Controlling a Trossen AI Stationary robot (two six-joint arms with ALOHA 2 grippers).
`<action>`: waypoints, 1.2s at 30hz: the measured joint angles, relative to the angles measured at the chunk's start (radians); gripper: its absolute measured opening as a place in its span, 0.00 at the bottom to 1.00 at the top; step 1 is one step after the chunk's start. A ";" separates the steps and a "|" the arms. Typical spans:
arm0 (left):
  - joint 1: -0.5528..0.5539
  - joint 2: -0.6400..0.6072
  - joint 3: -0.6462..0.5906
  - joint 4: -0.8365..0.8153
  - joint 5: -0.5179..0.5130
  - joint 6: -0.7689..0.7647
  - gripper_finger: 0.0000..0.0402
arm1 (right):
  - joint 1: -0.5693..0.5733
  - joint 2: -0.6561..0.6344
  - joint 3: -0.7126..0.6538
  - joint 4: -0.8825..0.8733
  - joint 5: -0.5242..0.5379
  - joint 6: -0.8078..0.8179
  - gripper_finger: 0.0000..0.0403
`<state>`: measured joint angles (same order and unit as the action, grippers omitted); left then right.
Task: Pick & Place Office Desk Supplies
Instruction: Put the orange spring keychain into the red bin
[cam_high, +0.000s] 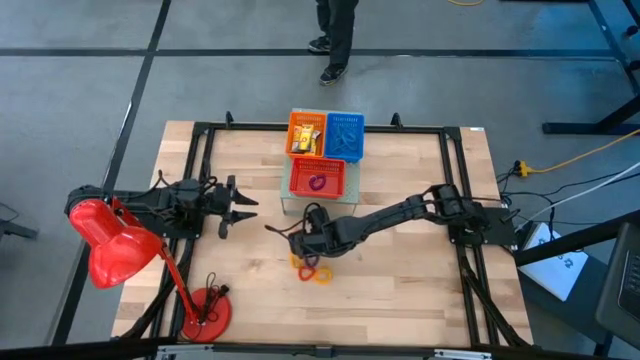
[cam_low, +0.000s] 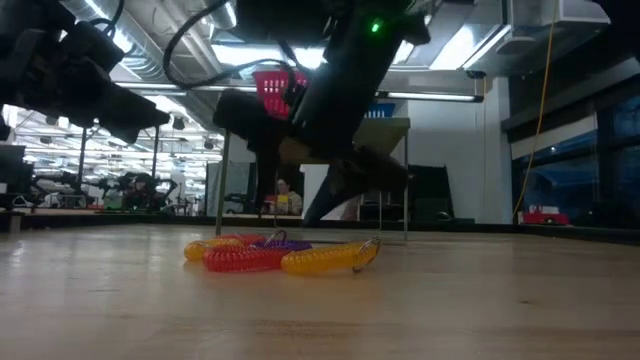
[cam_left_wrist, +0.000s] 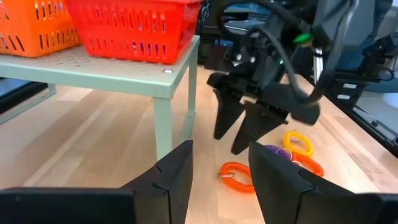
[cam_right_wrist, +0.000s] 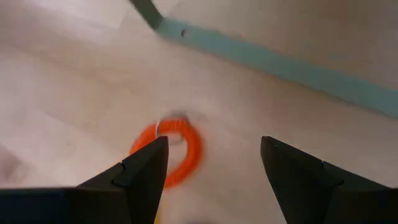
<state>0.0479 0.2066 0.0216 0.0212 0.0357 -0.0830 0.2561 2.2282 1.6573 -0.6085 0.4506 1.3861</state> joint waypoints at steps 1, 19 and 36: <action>0.000 0.000 0.000 0.000 0.000 0.000 0.37 | -0.002 0.005 0.000 0.011 0.006 -0.002 0.64; 0.000 0.000 0.000 0.002 0.000 0.000 0.37 | 0.023 0.108 0.006 0.100 0.035 0.049 0.45; 0.000 0.000 0.000 0.004 0.001 0.000 0.37 | 0.042 0.133 0.005 0.154 0.009 0.085 0.08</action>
<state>0.0475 0.2066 0.0212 0.0250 0.0368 -0.0834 0.2982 2.3608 1.6619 -0.4548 0.4599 1.4709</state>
